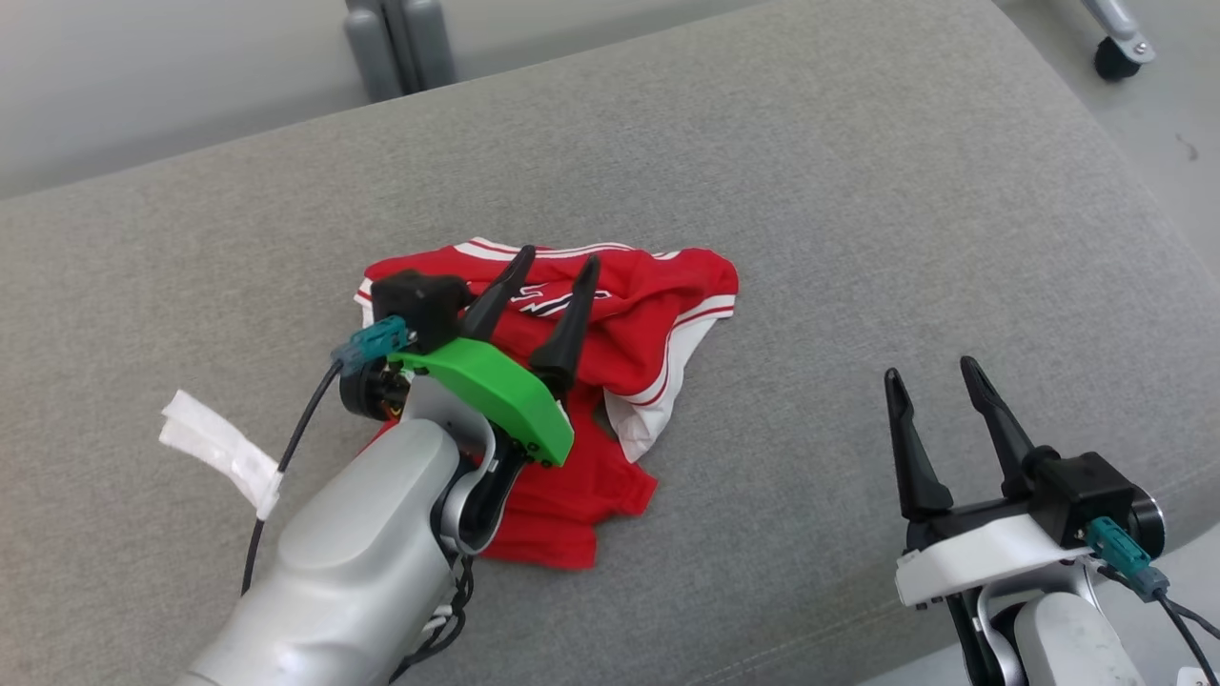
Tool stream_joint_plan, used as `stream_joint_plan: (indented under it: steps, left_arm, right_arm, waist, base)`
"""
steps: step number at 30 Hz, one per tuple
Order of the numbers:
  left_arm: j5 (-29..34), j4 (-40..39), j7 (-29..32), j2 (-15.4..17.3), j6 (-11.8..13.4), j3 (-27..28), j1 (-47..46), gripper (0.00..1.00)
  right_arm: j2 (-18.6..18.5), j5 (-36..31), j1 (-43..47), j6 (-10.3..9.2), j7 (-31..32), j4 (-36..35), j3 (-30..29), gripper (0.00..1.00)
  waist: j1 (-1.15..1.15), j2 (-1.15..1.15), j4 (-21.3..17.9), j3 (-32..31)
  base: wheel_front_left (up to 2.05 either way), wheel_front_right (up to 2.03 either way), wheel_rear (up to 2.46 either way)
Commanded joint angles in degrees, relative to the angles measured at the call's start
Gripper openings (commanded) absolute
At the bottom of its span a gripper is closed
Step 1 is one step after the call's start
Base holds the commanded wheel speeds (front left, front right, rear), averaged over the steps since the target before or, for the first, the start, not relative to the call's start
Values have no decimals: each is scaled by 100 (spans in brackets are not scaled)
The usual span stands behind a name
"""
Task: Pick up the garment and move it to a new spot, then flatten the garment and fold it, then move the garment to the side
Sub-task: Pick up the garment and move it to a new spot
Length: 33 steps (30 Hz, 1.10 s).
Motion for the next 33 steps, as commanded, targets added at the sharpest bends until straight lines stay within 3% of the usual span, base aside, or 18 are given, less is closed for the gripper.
stream_joint_plan:
  steps: [1, 11, 17, 25, 33]
  left_arm:
    - [143, -90, -45, -17, 32, 219, 222, 100]
    - [1703, -1382, -35, 28, 427, 2146, 2554, 100]
    - [2586, -1899, -36, -45, 480, 3008, 3641, 100]
    - [3648, -2210, -36, -289, 145, 3888, 4652, 100]
    - [4055, -2513, -37, -620, -283, 4847, 5264, 100]
  right_arm:
    - [-14, -56, 131, -6, -2, 24, -24, 100]
    - [-17, -297, 376, -6, -3, 38, -512, 100]
    - [-17, -421, 457, -6, -2, 1, -808, 100]
    - [-14, -451, 598, -6, -3, 90, -950, 100]
    - [-17, -534, 841, -6, -2, 217, -989, 100]
  waist:
    - [0, 0, 361, -266]
    - [0, 0, 1341, -827]
    - [0, 0, 1779, -1039]
    - [0, 0, 2082, -1179]
    - [0, 0, 2075, -1313]
  base:
    - [0, 0, 0]
    - [0, 0, 0]
    - [0, 0, 0]
    - [0, 0, 0]
    - [0, 0, 0]
